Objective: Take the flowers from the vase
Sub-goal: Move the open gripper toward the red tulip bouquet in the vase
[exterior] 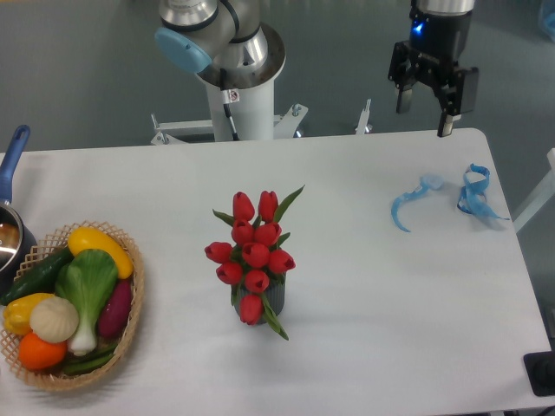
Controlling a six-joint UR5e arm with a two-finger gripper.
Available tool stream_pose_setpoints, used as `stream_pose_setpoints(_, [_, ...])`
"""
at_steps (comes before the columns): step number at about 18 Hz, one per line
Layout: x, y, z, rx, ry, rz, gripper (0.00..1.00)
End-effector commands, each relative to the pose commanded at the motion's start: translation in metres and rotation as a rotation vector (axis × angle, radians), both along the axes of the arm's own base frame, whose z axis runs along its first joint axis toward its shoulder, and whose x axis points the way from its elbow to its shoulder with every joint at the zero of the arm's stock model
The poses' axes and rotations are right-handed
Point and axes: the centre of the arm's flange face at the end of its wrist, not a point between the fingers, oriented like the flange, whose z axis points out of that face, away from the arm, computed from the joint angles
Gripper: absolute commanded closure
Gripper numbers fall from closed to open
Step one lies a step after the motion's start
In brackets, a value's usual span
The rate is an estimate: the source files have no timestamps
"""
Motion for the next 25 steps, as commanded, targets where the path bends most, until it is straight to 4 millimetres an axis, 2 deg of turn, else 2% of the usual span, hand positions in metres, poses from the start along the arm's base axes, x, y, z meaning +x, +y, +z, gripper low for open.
stream_pose_setpoints(4, [0.001,0.000,-0.002,0.005,0.001,0.000,0.00])
stream_pose_setpoints(6, [0.009,-0.001,-0.008,0.015,-0.012,0.003,0.00])
stream_pose_setpoints(11, [0.015,0.010,-0.014,0.121,-0.115,0.146,0.00])
stream_pose_setpoints(15, [0.022,0.037,-0.023,0.191,-0.239,0.249,0.00])
stream_pose_setpoints(18, [0.028,0.062,-0.030,0.249,-0.290,0.253,0.00])
stream_pose_setpoints(22, [0.051,0.092,-0.066,0.253,-0.402,0.221,0.00])
stream_pose_setpoints(25, [0.071,0.103,-0.088,0.325,-0.506,0.182,0.00])
